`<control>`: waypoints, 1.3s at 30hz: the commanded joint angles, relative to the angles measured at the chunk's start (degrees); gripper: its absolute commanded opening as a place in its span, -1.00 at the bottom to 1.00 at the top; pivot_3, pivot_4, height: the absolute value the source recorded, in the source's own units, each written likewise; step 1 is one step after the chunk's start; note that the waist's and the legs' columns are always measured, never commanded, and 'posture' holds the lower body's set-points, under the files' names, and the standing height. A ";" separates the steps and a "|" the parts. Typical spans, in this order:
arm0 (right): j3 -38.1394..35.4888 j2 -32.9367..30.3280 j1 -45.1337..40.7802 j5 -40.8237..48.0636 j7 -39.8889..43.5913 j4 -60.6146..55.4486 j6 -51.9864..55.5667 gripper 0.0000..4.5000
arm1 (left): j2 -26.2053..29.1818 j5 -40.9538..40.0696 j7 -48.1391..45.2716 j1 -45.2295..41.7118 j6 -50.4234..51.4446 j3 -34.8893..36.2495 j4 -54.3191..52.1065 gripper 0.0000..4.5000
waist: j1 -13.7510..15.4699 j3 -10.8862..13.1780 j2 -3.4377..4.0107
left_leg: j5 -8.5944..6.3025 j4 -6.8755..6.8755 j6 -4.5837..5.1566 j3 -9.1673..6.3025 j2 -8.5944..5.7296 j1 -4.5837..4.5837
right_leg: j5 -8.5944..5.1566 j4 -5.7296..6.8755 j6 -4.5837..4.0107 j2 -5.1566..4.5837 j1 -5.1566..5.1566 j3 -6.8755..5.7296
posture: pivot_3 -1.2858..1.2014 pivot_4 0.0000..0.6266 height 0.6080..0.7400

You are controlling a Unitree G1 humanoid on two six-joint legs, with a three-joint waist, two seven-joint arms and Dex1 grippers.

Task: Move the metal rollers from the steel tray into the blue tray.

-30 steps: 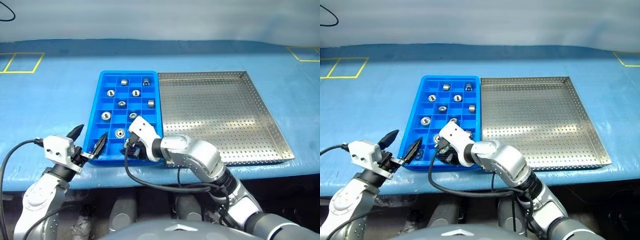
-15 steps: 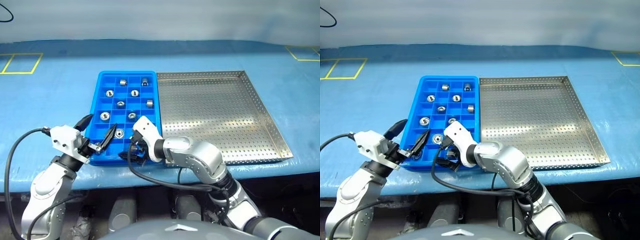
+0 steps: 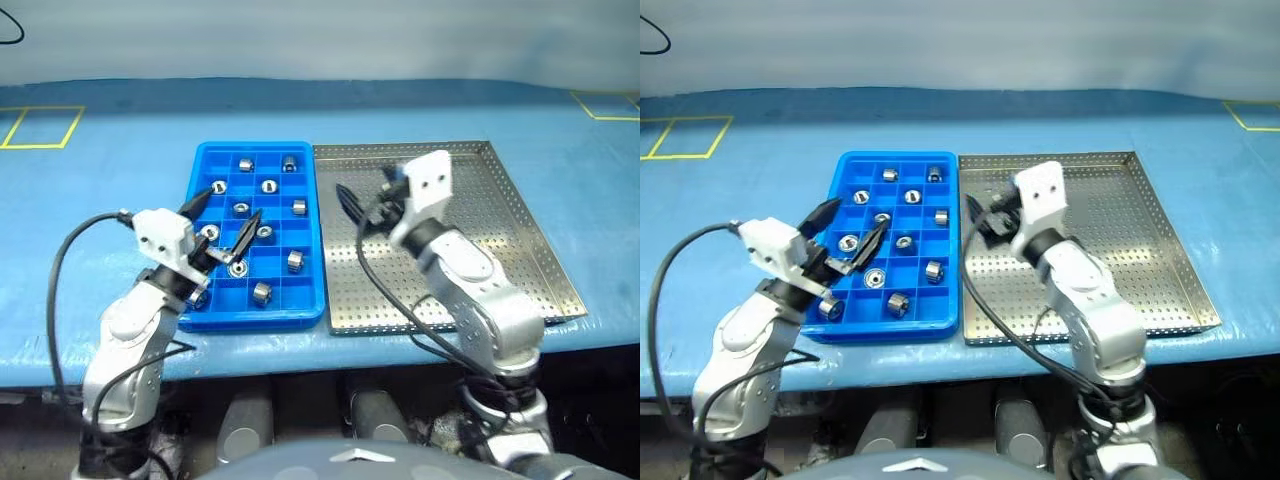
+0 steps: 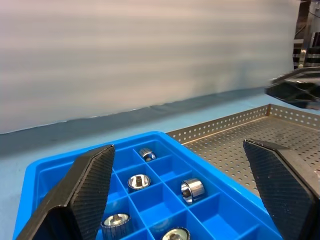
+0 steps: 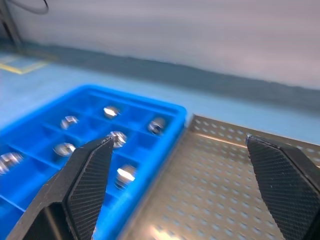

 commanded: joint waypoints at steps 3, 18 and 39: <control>-1.16 -3.59 5.82 -1.78 2.54 -0.94 -4.27 0.99 | 0.91 2.34 -0.73 -3.63 -0.12 -2.08 3.10 1.00 | -1.64 0.00 0.01 | 0.00 -0.02 0.00 0.07 0.04 0.07 | -0.03 0.04 0.04 0.04 0.01 0.07 | -0.03 -0.52 1.00; -0.60 -1.45 12.03 -2.55 1.38 -3.69 -3.21 0.99 | -0.99 3.85 0.75 -4.61 2.15 -3.71 6.58 1.00 | -2.23 0.01 -0.01 | 0.00 0.15 0.01 0.10 0.08 0.12 | 0.00 0.08 0.16 0.09 0.09 0.15 | -0.04 -0.52 1.00; 2.74 0.86 12.83 -3.73 0.29 -5.09 -2.31 0.99 | -0.93 3.48 0.46 -2.28 3.49 -4.21 4.88 1.00 | -2.19 0.00 -0.01 | 0.00 0.16 0.01 0.11 0.08 0.12 | 0.01 0.08 0.16 0.08 0.10 0.16 | -0.05 -0.52 1.00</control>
